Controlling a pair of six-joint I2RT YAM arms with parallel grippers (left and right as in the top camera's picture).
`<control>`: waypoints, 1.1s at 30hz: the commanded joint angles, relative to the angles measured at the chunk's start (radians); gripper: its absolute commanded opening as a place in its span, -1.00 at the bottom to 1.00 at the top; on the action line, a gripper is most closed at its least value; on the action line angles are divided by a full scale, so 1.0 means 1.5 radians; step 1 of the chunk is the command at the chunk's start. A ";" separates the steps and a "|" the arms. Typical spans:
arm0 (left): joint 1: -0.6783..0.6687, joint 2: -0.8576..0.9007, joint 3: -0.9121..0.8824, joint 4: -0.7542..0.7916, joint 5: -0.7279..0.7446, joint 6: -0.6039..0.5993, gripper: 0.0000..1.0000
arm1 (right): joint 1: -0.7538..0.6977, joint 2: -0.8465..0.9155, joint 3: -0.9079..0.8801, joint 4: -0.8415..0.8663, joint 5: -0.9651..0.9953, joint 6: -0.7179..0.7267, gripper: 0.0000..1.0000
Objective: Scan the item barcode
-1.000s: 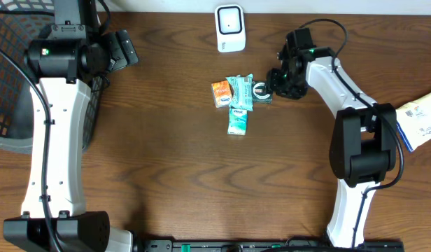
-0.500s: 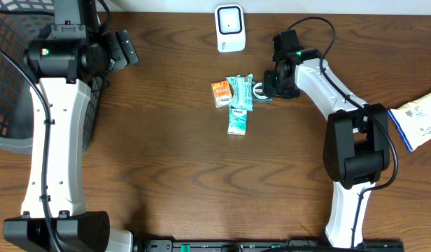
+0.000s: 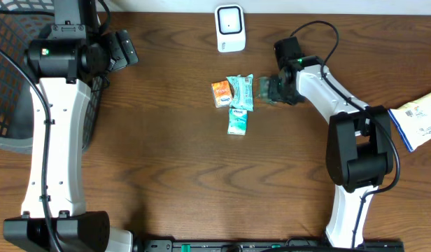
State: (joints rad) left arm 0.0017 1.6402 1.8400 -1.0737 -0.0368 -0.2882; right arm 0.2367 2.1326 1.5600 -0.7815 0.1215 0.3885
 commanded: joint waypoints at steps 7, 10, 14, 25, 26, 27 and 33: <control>-0.001 0.000 0.002 -0.002 -0.011 -0.001 0.96 | -0.041 -0.004 -0.008 -0.039 0.074 0.023 -0.42; -0.001 0.000 0.002 -0.002 -0.011 -0.001 0.96 | -0.052 -0.008 0.010 -0.065 0.064 0.022 -0.40; -0.001 0.000 0.002 -0.002 -0.011 -0.001 0.96 | -0.061 -0.021 0.047 -0.104 0.046 0.022 -0.38; -0.001 0.000 0.002 -0.002 -0.011 -0.001 0.96 | -0.033 -0.079 0.152 -0.165 -0.023 -0.016 0.09; -0.001 0.000 0.002 -0.002 -0.011 -0.001 0.95 | -0.026 -0.083 0.154 -0.161 -0.023 -0.016 0.16; -0.001 0.000 0.002 -0.002 -0.011 -0.001 0.96 | -0.019 -0.084 0.155 -0.152 -0.023 -0.015 0.20; -0.001 0.000 0.002 -0.002 -0.011 -0.001 0.96 | 0.033 -0.071 0.151 -0.115 -0.014 -0.015 0.22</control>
State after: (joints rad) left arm 0.0017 1.6402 1.8400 -1.0740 -0.0368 -0.2882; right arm 0.2520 2.0201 1.7802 -0.9611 0.0967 0.3706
